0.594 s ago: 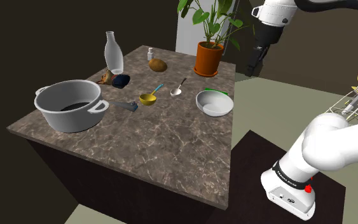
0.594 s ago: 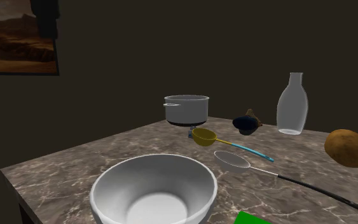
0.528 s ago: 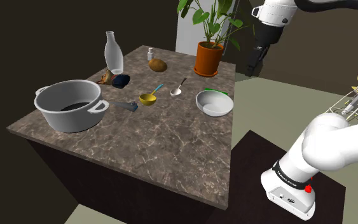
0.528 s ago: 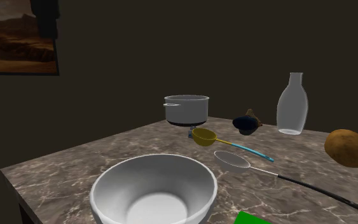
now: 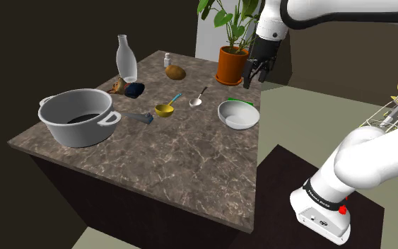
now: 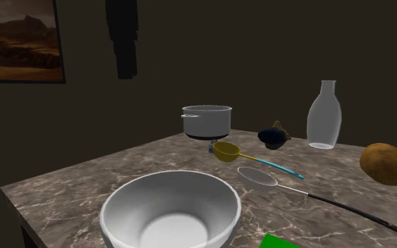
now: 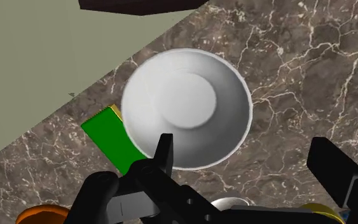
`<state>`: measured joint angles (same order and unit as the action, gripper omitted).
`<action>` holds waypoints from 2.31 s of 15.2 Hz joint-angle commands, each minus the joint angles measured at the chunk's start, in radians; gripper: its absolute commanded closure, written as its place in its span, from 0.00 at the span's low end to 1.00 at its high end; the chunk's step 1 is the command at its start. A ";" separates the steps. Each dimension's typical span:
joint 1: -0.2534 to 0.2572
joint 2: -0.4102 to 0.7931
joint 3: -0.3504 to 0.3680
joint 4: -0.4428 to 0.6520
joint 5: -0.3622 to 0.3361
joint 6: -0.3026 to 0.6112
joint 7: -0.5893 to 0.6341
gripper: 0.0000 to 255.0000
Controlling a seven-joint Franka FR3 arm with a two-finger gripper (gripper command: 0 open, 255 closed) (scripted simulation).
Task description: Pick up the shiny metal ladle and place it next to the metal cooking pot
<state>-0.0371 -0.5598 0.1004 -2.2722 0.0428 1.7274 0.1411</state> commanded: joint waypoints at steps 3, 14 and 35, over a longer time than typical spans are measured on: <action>-0.030 0.137 0.036 0.040 0.019 0.104 0.142 0.00; -0.093 0.532 0.067 0.253 0.006 0.305 0.497 0.00; -0.115 1.047 -0.014 0.629 0.002 0.476 0.850 0.00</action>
<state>-0.1527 0.4806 0.0866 -1.6409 0.0454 2.1944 0.9907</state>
